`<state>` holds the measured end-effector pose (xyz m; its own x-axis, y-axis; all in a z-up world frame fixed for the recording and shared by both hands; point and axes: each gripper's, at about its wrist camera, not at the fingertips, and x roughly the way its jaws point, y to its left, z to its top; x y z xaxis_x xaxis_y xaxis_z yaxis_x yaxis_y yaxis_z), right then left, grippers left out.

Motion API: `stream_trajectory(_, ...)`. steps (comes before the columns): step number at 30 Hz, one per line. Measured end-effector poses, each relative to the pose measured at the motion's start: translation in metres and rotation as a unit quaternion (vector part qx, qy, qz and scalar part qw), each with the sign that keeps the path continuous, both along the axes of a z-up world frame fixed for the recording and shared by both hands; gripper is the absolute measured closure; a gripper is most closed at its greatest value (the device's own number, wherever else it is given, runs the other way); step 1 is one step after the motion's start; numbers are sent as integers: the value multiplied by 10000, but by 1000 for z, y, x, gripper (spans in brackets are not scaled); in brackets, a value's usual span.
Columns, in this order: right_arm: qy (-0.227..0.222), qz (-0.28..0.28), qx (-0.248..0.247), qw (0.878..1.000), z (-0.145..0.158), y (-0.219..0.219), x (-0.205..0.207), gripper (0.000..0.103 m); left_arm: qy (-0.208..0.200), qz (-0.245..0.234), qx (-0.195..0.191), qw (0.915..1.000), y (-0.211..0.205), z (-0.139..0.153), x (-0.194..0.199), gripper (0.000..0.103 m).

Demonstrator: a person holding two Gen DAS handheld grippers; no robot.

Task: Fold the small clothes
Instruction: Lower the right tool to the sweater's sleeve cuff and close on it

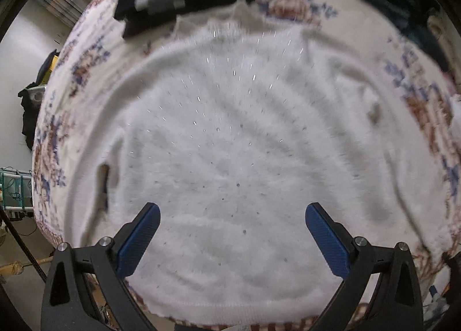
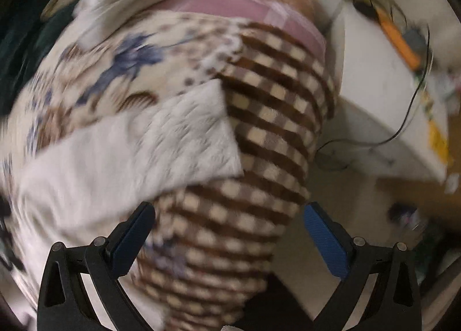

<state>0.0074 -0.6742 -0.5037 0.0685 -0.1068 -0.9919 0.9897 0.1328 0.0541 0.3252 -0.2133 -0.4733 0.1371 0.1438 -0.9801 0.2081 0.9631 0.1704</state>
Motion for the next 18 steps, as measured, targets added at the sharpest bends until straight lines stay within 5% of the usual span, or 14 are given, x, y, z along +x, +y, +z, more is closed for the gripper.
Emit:
stream_trajectory(3,-362,-630,-49,9973,-24,-8,-6,8,111,52,69,9999,4,-23,12,0)
stream_trajectory(6,-455,-1090,-81,9930,-41,-9,-4,46,149,147,65,9998,12,-30,25,0)
stream_trajectory(10,-187,-1150,-628,9912,-28,10,16,90,-16,286,11,9996,28,-23,42,0)
stream_trajectory(13,-152,-767,-980,9921,-3,31,44,92,-139,476,-31,9988,52,-14,54,0)
stream_trajectory(18,-410,635,-1617,9839,74,99,131,93,-424,926,-33,9948,106,3,65,0)
